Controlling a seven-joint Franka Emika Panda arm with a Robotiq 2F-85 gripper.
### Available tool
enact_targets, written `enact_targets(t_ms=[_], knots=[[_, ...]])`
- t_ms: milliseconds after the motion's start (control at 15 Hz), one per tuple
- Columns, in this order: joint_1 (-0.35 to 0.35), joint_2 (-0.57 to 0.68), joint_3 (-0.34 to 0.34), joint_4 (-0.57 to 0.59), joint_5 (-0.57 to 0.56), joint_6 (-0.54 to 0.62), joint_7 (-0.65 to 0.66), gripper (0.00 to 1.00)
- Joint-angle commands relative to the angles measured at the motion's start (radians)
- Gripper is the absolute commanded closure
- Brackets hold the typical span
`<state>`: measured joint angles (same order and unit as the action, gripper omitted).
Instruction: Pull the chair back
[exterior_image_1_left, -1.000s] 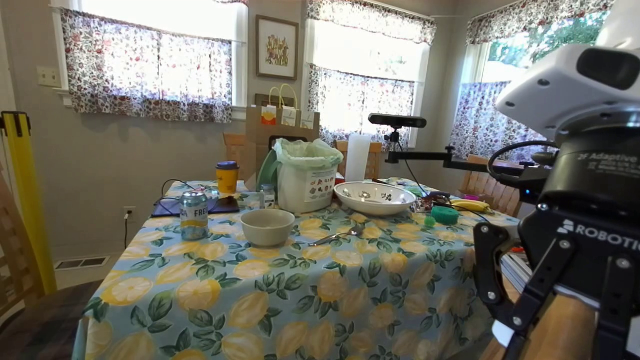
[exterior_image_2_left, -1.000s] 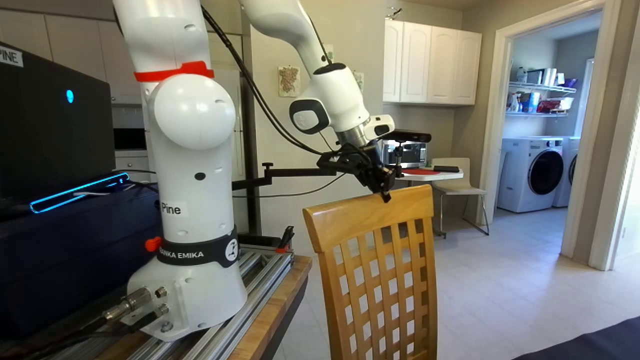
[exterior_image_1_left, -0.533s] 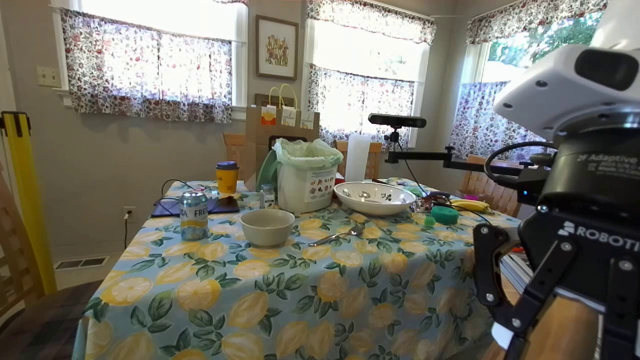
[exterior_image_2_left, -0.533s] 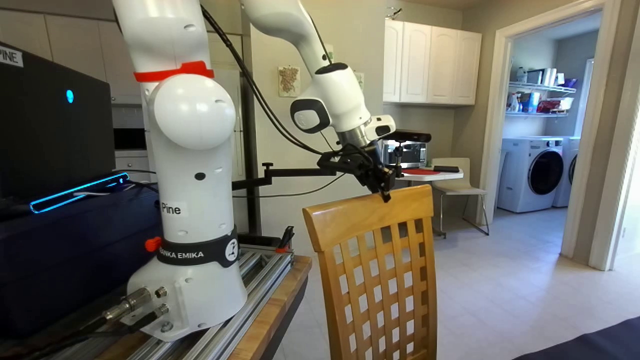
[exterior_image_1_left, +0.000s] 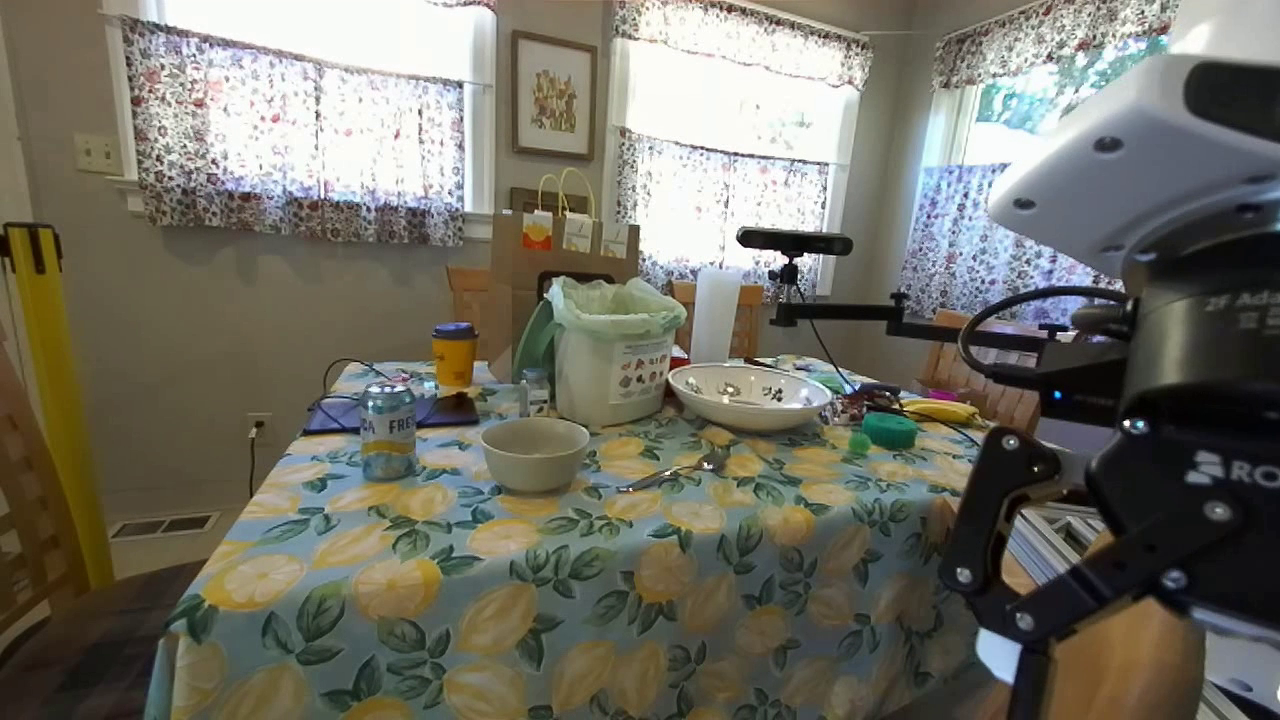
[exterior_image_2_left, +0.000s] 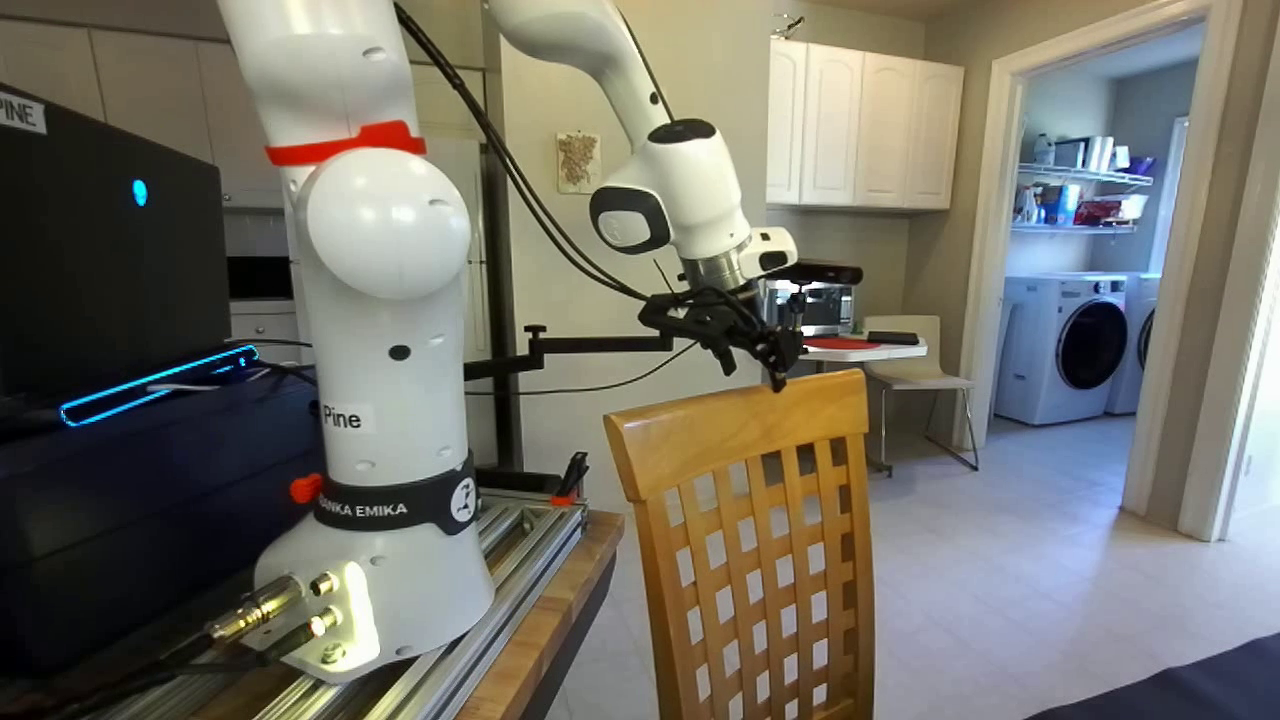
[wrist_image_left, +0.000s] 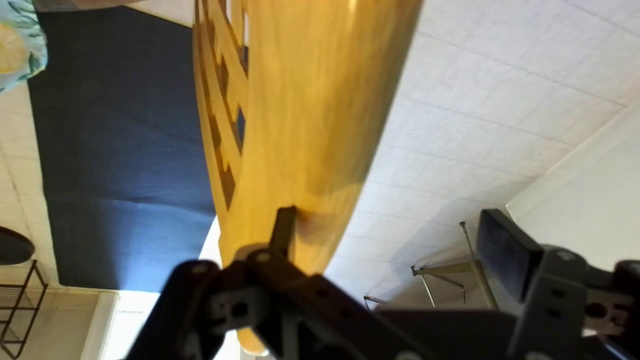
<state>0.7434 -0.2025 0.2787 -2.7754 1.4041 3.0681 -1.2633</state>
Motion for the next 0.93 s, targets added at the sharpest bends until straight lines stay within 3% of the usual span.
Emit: enact_targets(t_ms=[0,267,867], knots=[[-0.012,-0.046,-0.006,0.006,-0.007,-0.02,-0.023,0.0],[-0.049,-0.057,-0.005,0.019,0.0,0.064,-0.012,0.0],[-0.146,-0.106,0.016,0.024,0.048,0.115,0.015,0.0]])
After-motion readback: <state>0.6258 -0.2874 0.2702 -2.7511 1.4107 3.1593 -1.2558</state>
